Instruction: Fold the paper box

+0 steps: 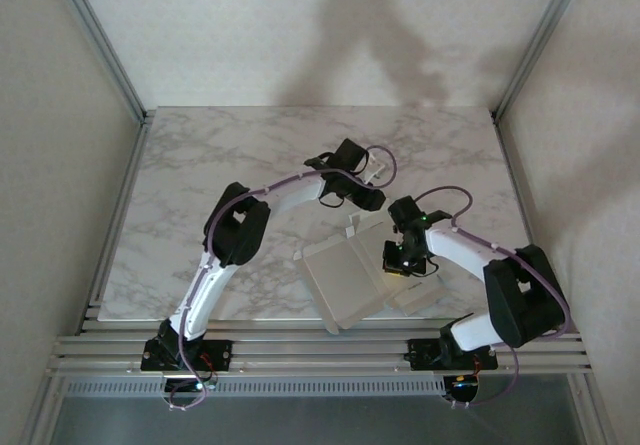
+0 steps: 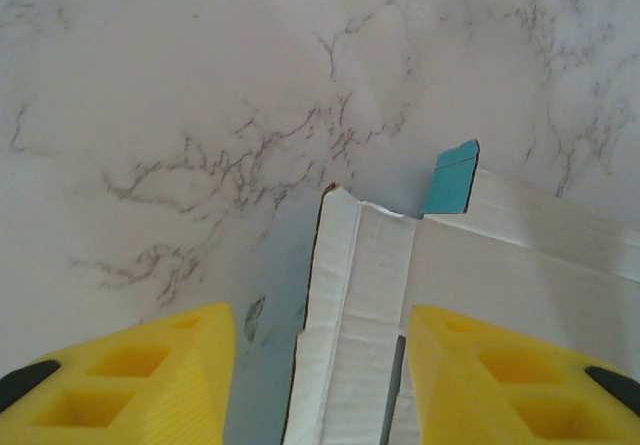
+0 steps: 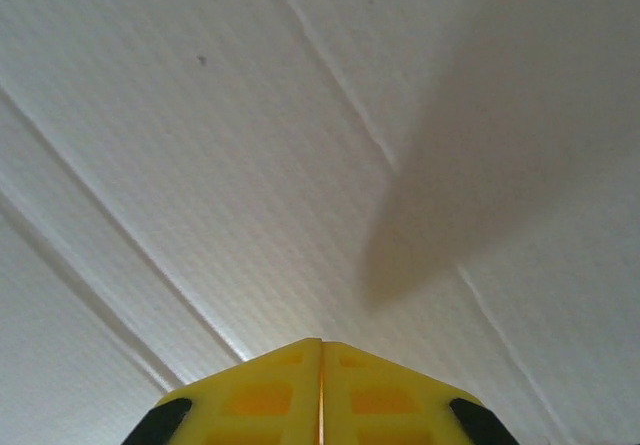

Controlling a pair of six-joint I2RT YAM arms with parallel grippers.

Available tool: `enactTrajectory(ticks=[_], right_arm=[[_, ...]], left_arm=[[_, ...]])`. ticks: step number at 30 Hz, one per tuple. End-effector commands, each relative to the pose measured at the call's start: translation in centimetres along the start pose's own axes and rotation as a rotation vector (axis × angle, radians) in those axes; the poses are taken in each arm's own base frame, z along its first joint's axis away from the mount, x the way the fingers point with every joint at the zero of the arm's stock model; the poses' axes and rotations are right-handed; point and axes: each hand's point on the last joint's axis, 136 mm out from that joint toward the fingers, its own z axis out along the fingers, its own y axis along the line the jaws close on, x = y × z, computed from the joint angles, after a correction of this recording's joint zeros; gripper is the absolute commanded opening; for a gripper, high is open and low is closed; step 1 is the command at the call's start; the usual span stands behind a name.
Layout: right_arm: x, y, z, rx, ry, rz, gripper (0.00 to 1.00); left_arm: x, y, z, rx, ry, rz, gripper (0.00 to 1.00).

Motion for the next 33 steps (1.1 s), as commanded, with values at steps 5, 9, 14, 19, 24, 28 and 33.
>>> enactTrajectory(ticks=[5,9,14,19,24,28,33], right_arm=[[0.7,-0.8,1.2,0.086,0.043,-0.010,0.06],[0.8,-0.8,1.6,0.102,0.054,-0.017,0.05],[0.9,-0.8,2.0,0.111,0.065,-0.017,0.05],[0.8,-0.8,2.1,0.116,0.065,-0.022,0.04],[0.8,-0.9,2.2,0.119,0.069,-0.020,0.03],[0.8,-0.9,2.2,0.120,0.067,-0.021,0.03],[0.8,-0.9,2.2,0.123,0.066,-0.022,0.02]], left_arm=[[0.6,1.0,0.9,0.089,0.092,0.021,0.48],[0.3,1.0,1.1,0.145,0.085,0.009,0.48],[0.5,0.0,1.2,0.224,0.089,0.015,0.48],[0.8,-0.6,1.6,0.280,0.103,0.003,0.45],[0.8,-1.1,2.0,0.327,0.100,-0.015,0.40],[0.9,-0.9,2.4,0.320,0.103,-0.026,0.37],[0.9,-0.8,2.7,0.317,0.102,-0.035,0.30]])
